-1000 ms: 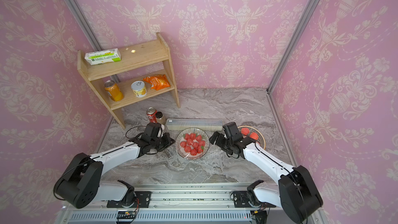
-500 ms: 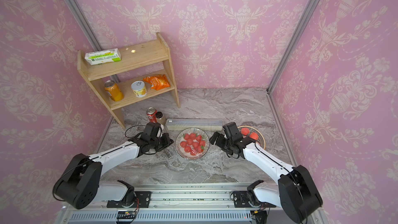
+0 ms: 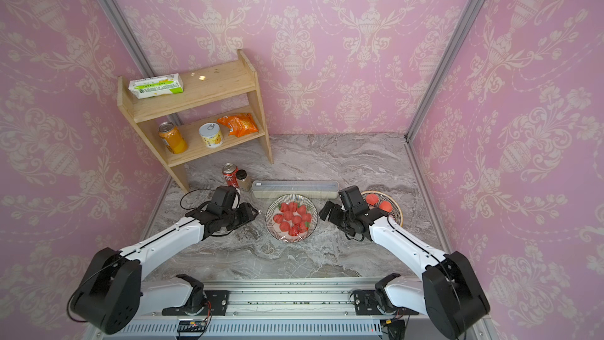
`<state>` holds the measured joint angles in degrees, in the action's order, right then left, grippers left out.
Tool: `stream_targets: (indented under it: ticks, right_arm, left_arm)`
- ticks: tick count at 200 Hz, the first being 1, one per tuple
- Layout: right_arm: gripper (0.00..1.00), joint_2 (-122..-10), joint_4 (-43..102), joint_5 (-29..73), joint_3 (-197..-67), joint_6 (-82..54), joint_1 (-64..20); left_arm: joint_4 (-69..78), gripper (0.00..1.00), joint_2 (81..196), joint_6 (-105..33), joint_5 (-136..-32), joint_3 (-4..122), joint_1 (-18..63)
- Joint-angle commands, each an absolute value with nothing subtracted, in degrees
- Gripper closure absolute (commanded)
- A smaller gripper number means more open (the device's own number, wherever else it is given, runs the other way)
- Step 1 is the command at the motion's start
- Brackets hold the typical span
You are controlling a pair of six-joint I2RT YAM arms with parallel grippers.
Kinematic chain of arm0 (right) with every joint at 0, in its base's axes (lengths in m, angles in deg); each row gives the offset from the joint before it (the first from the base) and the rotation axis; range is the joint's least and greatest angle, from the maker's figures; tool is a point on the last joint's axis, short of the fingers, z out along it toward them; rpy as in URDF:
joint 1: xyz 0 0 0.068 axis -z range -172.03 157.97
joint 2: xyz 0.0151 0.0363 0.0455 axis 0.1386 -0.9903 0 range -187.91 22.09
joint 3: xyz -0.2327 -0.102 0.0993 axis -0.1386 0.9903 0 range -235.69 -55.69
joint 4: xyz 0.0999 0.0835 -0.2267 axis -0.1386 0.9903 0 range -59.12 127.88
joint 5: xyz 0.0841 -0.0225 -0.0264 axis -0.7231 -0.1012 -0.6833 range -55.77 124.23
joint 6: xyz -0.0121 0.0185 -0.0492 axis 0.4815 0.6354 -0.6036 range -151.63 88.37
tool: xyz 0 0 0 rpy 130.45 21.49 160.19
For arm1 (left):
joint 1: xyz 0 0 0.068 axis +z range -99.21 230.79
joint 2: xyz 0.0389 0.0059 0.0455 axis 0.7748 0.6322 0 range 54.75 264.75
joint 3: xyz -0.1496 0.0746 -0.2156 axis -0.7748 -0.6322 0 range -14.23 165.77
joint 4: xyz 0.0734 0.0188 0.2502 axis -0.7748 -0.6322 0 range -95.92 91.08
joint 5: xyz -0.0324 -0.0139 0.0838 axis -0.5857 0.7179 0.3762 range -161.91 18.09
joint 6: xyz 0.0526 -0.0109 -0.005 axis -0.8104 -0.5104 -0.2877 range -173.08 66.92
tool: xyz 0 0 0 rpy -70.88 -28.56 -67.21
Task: Wrap the plate with plastic wrap
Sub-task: Cover the plate with plastic wrap.
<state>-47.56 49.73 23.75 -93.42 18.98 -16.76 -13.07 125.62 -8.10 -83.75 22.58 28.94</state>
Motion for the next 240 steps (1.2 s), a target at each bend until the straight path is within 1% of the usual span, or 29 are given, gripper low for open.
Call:
stream_targets:
  ticks: [1,17,20,45,97,169,189,240]
  right_arm:
    - [0.0,-46.21,50.67,23.95,-94.28,16.97,-16.39]
    - [0.0,-46.42,50.55,23.42,-95.02,16.53,-16.45]
    - [0.0,-46.53,50.63,23.42,-95.22,16.46,-16.51]
    - [0.0,-47.45,50.53,23.36,-95.84,16.44,-16.47]
    - [0.0,-47.87,50.39,23.16,-96.16,16.13,-16.49]
    - [0.0,-49.18,50.13,21.59,-96.97,15.05,-16.56]
    - [0.0,-50.53,49.72,20.77,-97.76,14.71,-16.67]
    - [0.0,-55.44,48.61,20.65,-101.7,14.45,-19.28]
  left_arm:
    - [-16.79,0.43,123.66,-9.6,-84.97,26.74,29.05]
    - [-14.38,0.41,124.71,-7.31,-87.53,27.33,27.41]
    - [-13.9,0.41,125.03,-6.97,-87.82,28.97,26.93]
    - [-11.01,0.37,129.57,-5.8,-88.1,30.93,23.37]
    - [-9.28,0.32,136.77,-8.39,-86.08,31.73,22.67]
    - [-3.3,0.31,140.56,-5.7,-88.67,29.06,22.67]
    - [-1.31,0.31,142.33,-4.74,-90.27,28.92,22.67]
    - [-1.39,0.31,144.21,-4.92,-90.43,29.01,22.67]
